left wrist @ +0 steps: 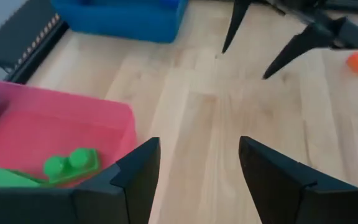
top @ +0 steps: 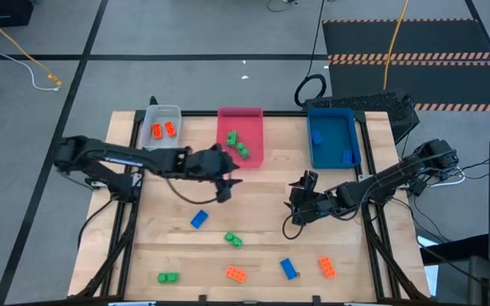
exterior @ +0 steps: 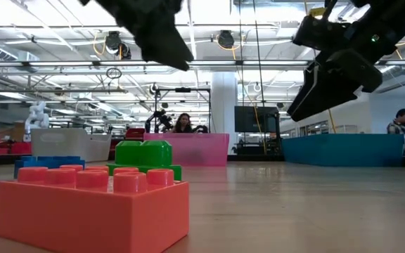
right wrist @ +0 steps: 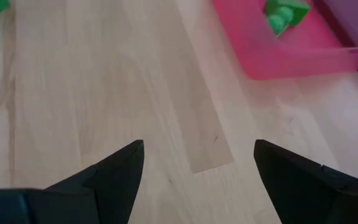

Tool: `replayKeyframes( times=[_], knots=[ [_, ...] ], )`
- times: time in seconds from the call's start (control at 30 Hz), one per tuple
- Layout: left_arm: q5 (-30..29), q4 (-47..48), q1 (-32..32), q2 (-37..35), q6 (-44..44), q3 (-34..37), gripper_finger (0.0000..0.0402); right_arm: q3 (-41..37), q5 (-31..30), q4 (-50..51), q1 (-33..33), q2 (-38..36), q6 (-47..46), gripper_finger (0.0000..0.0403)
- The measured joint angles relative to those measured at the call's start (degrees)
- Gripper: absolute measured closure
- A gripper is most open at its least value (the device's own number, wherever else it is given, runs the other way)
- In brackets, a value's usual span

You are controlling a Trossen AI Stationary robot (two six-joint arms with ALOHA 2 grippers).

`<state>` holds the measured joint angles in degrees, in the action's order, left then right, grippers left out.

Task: Sort & place blocks by color
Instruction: Put the blue game piece into the blue bin

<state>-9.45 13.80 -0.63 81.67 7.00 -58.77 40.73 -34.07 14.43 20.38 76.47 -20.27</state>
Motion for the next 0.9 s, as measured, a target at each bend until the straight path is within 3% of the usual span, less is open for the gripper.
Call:
replayKeyframes(
  times=[0.13,0.3,0.4,0.9],
  knots=[
    [-0.1,-2.6,-1.0,-7.4,2.8,8.0,0.0181,0.0,0.0,-1.5,-0.3,-1.5,0.4,0.0103],
    [-0.2,-7.1,-3.7,-13.7,6.1,16.3,0.0181,0.0,7.6,-3.3,-1.1,-2.9,2.2,0.0103],
    [-0.9,-10.0,-5.7,-15.4,7.8,20.0,0.0181,1.1,8.8,-3.1,-2.4,-2.8,3.1,0.0103],
    [-2.2,3.1,-17.9,-15.8,24.8,21.9,0.0181,6.5,8.9,-0.4,-7.4,-2.9,7.5,0.0103]
  ],
)
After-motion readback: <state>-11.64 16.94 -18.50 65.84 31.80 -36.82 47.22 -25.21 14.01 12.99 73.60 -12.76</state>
